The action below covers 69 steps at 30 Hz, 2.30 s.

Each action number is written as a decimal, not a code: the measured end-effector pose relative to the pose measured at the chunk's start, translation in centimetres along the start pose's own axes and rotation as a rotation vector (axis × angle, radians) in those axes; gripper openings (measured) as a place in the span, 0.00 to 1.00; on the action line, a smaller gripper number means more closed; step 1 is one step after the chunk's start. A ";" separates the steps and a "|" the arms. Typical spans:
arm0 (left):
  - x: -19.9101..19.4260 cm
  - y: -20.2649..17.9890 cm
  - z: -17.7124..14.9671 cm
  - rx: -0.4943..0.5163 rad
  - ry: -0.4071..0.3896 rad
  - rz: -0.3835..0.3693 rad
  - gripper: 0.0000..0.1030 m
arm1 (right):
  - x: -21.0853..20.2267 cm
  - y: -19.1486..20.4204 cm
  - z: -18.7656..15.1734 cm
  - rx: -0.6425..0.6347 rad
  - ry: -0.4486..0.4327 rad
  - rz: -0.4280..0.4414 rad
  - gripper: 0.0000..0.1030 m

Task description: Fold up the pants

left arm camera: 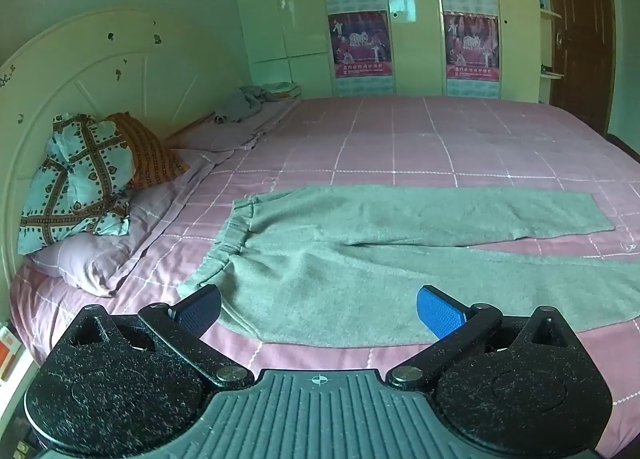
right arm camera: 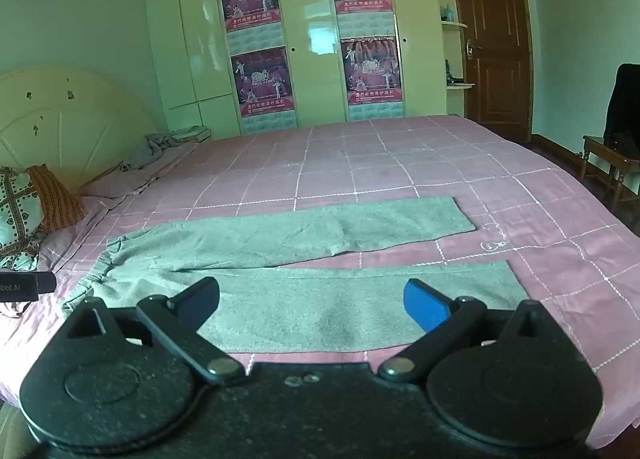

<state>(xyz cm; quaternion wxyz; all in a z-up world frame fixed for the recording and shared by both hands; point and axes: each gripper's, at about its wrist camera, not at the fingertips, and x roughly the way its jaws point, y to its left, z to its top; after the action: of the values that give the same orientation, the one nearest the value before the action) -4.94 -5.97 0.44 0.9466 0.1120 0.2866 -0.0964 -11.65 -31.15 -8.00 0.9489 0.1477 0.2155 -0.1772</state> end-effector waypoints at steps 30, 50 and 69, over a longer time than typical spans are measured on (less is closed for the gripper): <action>0.3 -0.3 0.1 -0.004 0.007 0.006 1.00 | 0.3 0.1 -0.4 -0.001 0.005 0.002 0.96; 1.0 0.0 -0.2 -0.009 0.016 0.012 1.00 | 0.7 0.2 -0.8 -0.003 0.025 -0.002 0.96; 2.2 0.4 0.2 -0.028 0.032 0.013 1.00 | 1.1 0.2 -0.8 -0.021 -0.005 -0.014 0.96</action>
<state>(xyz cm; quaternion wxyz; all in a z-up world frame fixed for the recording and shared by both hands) -2.92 -5.86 -0.59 0.9440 0.1021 0.3020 -0.0846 -10.97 -30.96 -9.18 0.9497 0.1358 0.2159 -0.1820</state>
